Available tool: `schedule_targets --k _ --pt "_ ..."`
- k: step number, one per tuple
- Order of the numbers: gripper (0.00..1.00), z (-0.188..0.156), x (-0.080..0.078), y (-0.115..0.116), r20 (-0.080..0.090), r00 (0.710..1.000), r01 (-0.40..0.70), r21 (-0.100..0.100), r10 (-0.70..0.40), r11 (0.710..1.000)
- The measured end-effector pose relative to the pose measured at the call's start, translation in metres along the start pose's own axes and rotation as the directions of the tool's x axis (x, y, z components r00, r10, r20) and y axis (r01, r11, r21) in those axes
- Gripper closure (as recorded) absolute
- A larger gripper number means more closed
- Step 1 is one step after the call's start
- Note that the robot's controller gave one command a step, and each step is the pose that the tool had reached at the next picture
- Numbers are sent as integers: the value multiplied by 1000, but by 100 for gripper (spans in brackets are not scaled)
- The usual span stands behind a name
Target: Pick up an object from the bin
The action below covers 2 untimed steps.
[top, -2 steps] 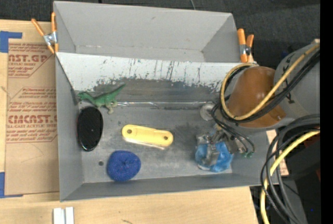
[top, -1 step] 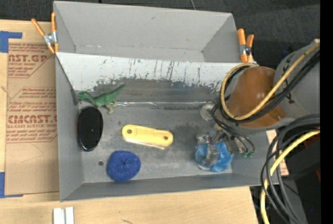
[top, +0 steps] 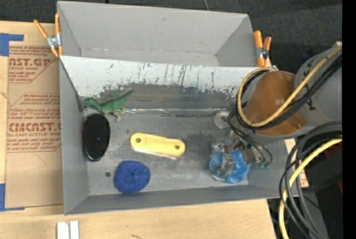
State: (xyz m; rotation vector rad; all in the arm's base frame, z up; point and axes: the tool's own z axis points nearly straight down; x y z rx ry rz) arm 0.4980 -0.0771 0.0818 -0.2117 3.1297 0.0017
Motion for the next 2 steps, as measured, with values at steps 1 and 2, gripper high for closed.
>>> schedule_targets --k 1,2 --pt "100 7 2 -21 0 997 -74 -2 74 997" --pt "0 12 17 -73 0 993 -114 -1 114 993"
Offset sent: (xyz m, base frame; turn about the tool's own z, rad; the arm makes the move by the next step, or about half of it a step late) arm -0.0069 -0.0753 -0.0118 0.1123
